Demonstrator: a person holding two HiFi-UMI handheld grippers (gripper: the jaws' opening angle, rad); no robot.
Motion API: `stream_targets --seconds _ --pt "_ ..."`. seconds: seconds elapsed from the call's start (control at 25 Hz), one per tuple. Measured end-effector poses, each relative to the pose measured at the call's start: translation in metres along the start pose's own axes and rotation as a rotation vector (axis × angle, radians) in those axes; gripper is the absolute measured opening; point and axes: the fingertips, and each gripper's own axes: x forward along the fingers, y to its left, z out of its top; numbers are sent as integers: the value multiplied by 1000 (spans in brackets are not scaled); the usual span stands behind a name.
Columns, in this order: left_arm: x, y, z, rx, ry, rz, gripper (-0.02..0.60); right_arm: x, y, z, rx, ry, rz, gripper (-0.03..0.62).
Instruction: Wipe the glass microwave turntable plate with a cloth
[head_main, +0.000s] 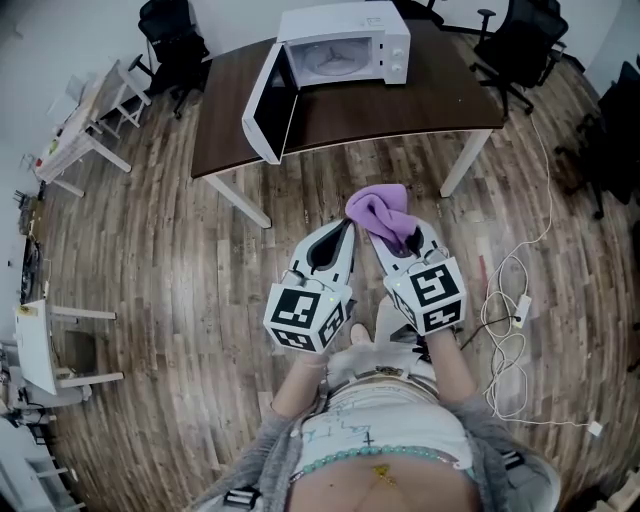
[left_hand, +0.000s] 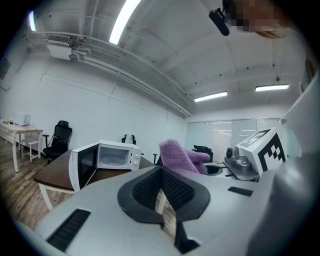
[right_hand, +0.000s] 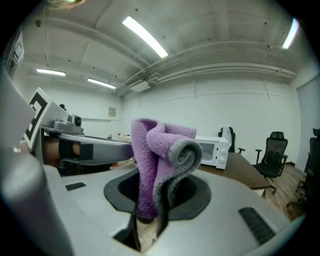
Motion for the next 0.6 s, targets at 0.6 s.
stream_targets --seconds 0.6 --pt "115 55 28 -26 -15 35 11 93 -88 32 0 -30 72 114"
